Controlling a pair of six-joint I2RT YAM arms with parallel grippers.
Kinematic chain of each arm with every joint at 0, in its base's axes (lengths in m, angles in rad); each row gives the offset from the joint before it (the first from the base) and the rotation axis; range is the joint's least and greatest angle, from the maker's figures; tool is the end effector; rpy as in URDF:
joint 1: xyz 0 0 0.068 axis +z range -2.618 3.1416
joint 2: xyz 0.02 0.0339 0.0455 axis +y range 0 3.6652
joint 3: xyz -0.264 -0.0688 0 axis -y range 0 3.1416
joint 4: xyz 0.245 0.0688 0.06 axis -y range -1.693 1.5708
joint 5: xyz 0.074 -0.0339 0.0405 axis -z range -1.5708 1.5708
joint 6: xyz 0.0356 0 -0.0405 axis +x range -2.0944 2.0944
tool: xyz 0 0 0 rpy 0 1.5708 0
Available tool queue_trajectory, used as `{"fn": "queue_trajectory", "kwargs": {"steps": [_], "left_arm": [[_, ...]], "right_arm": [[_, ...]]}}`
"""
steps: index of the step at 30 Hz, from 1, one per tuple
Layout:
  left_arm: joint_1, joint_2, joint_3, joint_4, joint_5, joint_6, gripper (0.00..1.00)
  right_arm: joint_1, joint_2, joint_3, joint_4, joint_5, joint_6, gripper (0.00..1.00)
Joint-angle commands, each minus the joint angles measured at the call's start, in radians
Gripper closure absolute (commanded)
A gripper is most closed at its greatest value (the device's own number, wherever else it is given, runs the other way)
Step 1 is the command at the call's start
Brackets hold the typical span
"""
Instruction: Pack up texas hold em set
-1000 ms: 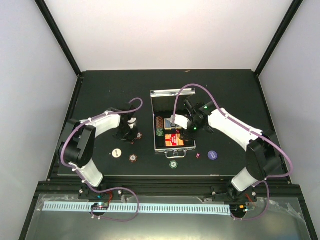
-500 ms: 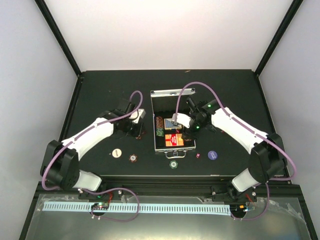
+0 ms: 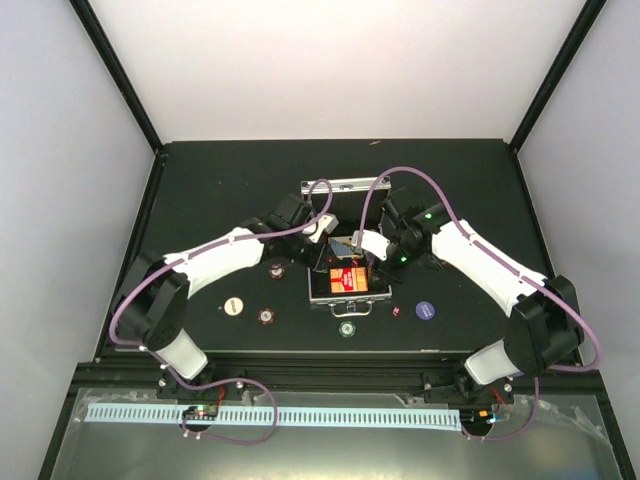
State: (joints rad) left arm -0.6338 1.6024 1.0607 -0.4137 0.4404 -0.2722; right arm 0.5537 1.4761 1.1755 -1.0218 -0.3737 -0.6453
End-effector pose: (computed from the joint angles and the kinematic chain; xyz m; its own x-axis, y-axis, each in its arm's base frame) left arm 0.2573 -0.2080 0.2157 -0.8311 0.3090 -0.4624 0.5301 0.6917 -0.4905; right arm 0.2255 0.1547 0.2572 -0.3183 -0.8551 -0.4092 -0.9480 0.2884 0.1348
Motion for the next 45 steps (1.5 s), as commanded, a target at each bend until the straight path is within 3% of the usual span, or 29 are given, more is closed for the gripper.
{"fn": "queue_trajectory", "kwargs": {"steps": [1, 15, 20, 24, 30, 36, 45], "left_arm": [[-0.024, 0.070, 0.065, 0.047, -0.068, 0.011, 0.81], [-0.057, 0.263, 0.184, -0.029, -0.210, -0.005, 0.77], [-0.057, 0.279, 0.203, -0.054, -0.229, -0.005, 0.62], [-0.058, 0.265, 0.203, -0.058, -0.225, -0.003, 0.58], [-0.058, 0.163, 0.165, -0.049, -0.185, 0.040, 0.58], [-0.058, -0.007, 0.029, -0.086, -0.159, 0.094, 0.56], [-0.056, -0.162, -0.169, -0.096, -0.179, 0.046, 0.53]], "right_arm": [[-0.009, -0.019, -0.013, -0.008, -0.013, 0.009, 0.58], [-0.020, -0.021, -0.029, -0.010, -0.009, 0.014, 0.58], [-0.021, -0.019, -0.036, -0.003, -0.008, 0.022, 0.58], [-0.021, -0.026, -0.046, 0.001, -0.006, 0.024, 0.58], [-0.023, -0.047, -0.085, -0.017, 0.019, -0.026, 0.58], [-0.026, -0.095, -0.205, -0.015, 0.111, -0.122, 0.59], [-0.026, -0.053, -0.324, 0.074, 0.189, -0.167, 0.61]]}}
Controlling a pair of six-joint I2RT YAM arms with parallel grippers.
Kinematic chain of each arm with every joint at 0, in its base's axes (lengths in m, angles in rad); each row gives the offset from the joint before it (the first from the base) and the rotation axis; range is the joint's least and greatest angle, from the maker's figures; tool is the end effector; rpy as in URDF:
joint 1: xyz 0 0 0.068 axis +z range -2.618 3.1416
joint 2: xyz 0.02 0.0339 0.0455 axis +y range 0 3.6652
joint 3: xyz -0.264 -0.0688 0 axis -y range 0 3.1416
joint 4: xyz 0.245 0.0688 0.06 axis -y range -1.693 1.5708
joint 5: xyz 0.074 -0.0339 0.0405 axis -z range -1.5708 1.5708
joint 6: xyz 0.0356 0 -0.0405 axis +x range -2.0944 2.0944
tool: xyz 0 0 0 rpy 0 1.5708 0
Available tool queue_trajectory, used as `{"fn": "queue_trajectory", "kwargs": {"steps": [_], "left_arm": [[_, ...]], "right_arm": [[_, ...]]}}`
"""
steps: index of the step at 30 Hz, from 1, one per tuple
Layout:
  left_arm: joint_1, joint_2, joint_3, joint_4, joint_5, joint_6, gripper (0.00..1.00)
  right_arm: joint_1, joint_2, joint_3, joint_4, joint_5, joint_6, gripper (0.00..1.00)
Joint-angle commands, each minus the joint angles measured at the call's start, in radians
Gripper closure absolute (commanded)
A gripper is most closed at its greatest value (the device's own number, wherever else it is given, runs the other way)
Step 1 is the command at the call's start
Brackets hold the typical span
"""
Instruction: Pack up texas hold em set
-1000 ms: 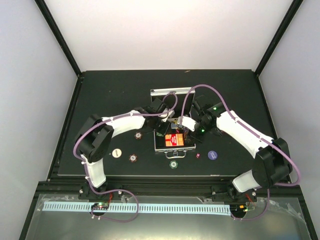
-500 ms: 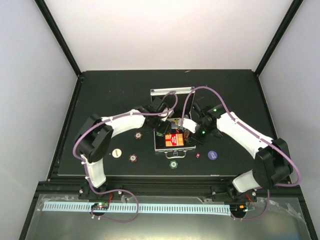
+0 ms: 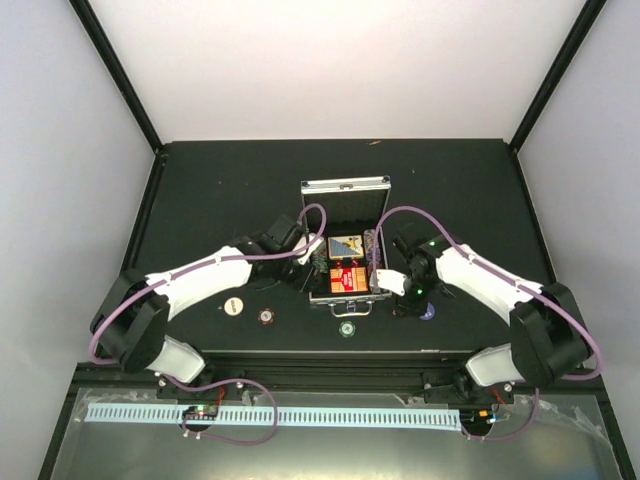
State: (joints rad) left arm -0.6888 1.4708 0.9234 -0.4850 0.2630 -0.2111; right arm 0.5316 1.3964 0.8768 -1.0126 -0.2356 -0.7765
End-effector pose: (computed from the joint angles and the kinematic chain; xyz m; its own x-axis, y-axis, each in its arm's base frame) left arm 0.2177 -0.1912 0.2069 -0.7982 0.3951 -0.4546 0.5619 0.7604 -0.3257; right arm 0.1862 0.1191 0.1954 -0.2636 -0.9455 -0.1910 -0.9608 0.2397 0.1394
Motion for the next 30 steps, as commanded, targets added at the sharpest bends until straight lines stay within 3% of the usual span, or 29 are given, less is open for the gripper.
{"fn": "queue_trajectory", "kwargs": {"steps": [1, 17, 30], "left_arm": [[-0.001, -0.032, -0.034, -0.026, -0.004, -0.019, 0.53], [0.000, -0.009, 0.000, -0.035, -0.039, -0.017, 0.52], [0.002, 0.000, 0.009, -0.039, -0.054, -0.015, 0.52]], "right_arm": [[-0.004, 0.037, -0.030, 0.073, 0.052, -0.040, 0.61], [-0.001, 0.154, -0.053, 0.183, 0.068, -0.060, 0.60], [-0.001, 0.163, -0.067, 0.198, 0.057, -0.056, 0.73]]}}
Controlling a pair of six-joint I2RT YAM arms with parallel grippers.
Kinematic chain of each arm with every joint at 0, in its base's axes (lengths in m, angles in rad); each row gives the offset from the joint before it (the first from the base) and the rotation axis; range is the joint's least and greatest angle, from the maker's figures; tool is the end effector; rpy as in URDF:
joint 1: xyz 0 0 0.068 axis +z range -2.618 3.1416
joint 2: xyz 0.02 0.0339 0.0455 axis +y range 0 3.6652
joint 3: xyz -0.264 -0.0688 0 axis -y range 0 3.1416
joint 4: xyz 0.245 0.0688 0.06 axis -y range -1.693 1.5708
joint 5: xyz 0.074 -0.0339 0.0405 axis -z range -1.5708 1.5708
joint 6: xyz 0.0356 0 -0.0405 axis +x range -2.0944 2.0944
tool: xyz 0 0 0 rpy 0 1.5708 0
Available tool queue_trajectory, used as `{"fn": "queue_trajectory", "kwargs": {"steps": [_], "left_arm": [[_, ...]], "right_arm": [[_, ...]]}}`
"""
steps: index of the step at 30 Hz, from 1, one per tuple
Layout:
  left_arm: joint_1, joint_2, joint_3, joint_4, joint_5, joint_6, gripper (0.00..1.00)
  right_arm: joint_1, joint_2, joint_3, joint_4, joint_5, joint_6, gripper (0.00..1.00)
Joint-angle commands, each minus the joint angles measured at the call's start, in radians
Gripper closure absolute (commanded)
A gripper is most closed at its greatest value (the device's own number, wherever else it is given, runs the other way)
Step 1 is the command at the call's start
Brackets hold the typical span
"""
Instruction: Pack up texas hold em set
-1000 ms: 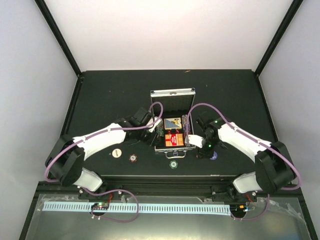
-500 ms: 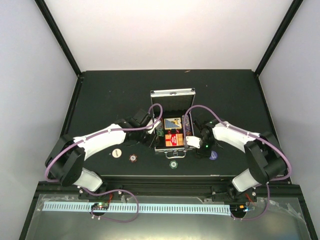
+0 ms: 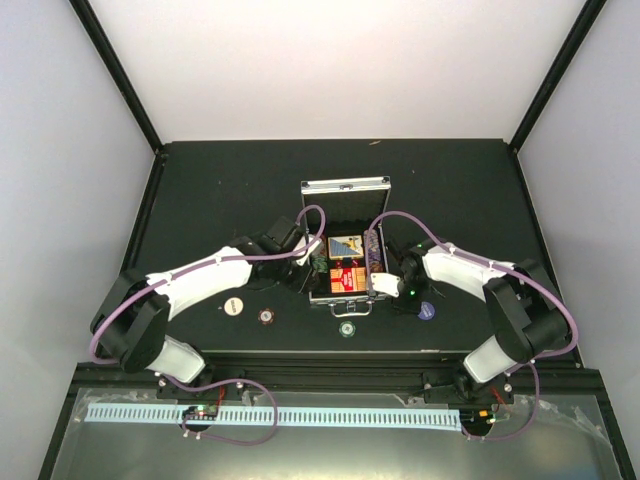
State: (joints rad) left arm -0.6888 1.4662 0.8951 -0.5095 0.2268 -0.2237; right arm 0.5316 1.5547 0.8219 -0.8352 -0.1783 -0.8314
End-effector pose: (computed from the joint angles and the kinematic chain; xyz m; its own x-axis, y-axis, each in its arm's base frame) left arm 0.2127 -0.1855 0.1982 -0.8197 0.3948 -0.4151 0.5325 0.7923 -0.2979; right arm 0.2022 0.1262 0.1491 -0.2119 -0.9682 -0.1329 -0.9734 0.1969 0.1174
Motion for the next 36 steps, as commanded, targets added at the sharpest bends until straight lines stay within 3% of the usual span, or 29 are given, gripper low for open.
{"fn": "queue_trajectory", "kwargs": {"steps": [1, 8, 17, 29, 36], "left_arm": [[0.000, 0.005, 0.039, -0.015, -0.018, -0.003, 0.52], [0.004, -0.007, 0.028, -0.015, -0.028, -0.008, 0.51], [0.044, -0.050, -0.015, 0.005, -0.045, -0.049, 0.51], [0.134, -0.136, -0.082, 0.006, -0.052, -0.101, 0.51], [0.175, -0.166, -0.103, 0.002, -0.041, -0.125, 0.51]], "right_arm": [[0.000, 0.009, -0.011, 0.023, -0.001, 0.001, 0.73], [0.001, -0.018, 0.009, -0.018, -0.014, 0.003, 0.84], [0.001, -0.170, 0.138, -0.199, -0.054, -0.046, 0.84], [0.001, 0.177, 0.512, -0.154, -0.092, 0.069, 0.85], [0.001, 0.310, 0.608, -0.141, -0.078, 0.040, 0.85]]}}
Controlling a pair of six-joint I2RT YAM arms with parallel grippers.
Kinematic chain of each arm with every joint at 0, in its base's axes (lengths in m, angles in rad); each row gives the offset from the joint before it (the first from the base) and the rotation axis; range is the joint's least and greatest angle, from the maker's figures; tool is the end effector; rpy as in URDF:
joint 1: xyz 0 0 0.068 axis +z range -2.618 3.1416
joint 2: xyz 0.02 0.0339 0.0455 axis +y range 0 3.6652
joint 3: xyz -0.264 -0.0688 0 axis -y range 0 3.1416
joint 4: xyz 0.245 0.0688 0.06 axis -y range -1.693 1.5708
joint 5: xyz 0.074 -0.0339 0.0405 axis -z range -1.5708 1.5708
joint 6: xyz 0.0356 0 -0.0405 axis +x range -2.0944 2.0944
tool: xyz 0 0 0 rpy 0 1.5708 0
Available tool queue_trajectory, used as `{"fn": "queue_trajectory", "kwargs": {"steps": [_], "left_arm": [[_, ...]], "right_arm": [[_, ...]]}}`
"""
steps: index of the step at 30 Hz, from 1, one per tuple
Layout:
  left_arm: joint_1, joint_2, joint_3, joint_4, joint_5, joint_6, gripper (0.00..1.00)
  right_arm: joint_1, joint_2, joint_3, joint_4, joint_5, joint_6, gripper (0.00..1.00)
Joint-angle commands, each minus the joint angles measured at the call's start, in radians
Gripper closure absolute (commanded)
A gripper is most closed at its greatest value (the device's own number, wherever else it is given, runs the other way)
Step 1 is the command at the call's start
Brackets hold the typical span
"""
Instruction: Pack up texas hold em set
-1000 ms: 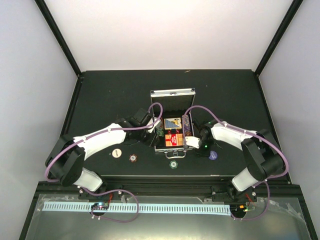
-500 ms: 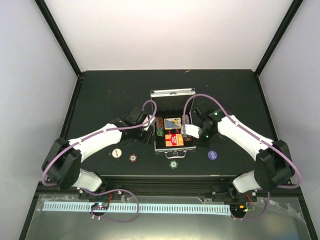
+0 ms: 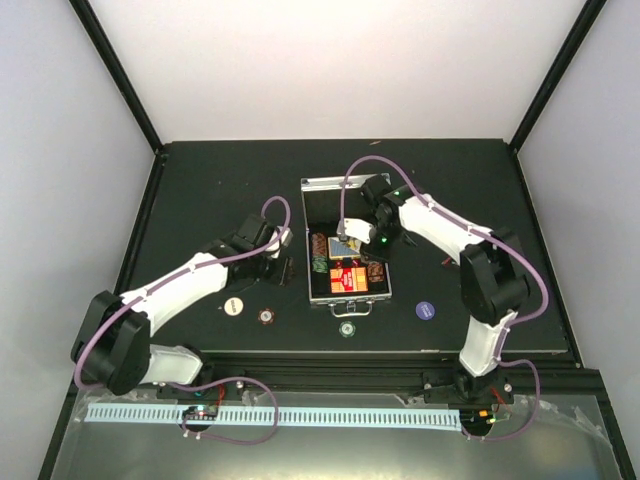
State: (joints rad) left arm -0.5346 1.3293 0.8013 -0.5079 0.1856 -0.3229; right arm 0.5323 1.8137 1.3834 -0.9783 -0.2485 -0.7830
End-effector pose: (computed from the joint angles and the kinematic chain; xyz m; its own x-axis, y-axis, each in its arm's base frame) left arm 0.2155 -0.1352 0.2045 -0.8866 0.1625 -0.4330 0.3167 0.8956 -0.3123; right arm 0.2960 0.1845 0.2150 -0.2316 -0.9299 -0.2857 -0.9728 0.2244 0.0581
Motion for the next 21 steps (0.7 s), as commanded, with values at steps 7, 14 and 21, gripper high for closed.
{"fn": "queue_trajectory", "kwargs": {"steps": [7, 14, 21], "left_arm": [[0.053, -0.042, -0.031, -0.004, 0.001, -0.043, 0.51], [0.065, -0.029, -0.016, -0.006, 0.008, -0.041, 0.51], [0.071, -0.001, -0.005, 0.003, 0.016, -0.039, 0.51]], "right_arm": [[0.000, 0.125, 0.122, -0.006, -0.002, -0.038, 0.85], [0.000, 0.140, 0.127, 0.002, -0.013, -0.035, 0.85], [0.008, 0.153, 0.095, 0.038, -0.014, -0.044, 0.84]]}}
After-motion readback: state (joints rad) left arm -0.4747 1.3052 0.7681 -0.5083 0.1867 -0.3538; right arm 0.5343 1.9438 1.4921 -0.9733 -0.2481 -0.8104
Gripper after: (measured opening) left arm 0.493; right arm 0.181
